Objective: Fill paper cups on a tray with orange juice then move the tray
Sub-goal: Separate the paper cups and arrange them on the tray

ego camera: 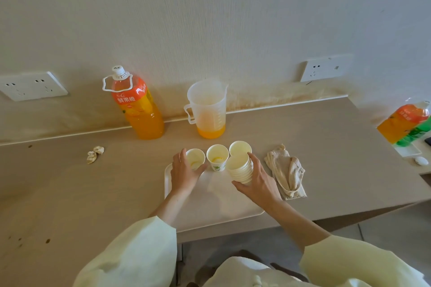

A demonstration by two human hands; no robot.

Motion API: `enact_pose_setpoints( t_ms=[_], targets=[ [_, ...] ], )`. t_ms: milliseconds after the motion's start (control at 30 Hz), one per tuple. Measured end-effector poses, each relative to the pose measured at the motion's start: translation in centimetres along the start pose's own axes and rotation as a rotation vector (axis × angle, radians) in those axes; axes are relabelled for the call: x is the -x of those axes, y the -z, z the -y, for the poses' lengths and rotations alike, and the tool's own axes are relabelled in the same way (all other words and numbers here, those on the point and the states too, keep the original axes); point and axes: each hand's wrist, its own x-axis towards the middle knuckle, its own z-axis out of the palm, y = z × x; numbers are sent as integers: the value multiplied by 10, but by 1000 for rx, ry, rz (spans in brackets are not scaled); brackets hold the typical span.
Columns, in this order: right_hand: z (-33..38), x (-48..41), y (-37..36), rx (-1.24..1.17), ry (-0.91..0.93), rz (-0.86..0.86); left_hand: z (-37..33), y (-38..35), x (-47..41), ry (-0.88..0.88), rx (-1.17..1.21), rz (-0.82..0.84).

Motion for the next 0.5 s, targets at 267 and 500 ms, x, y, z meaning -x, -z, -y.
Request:
enact_pose_setpoints(
  t_ms=[267,500],
  targets=[
    [8,-2,-5,25,32,8,-35,12,17,-253,145,-72],
    [17,-4,-1,81,78,16,-75,9,35,-241,215,346]
  ],
)
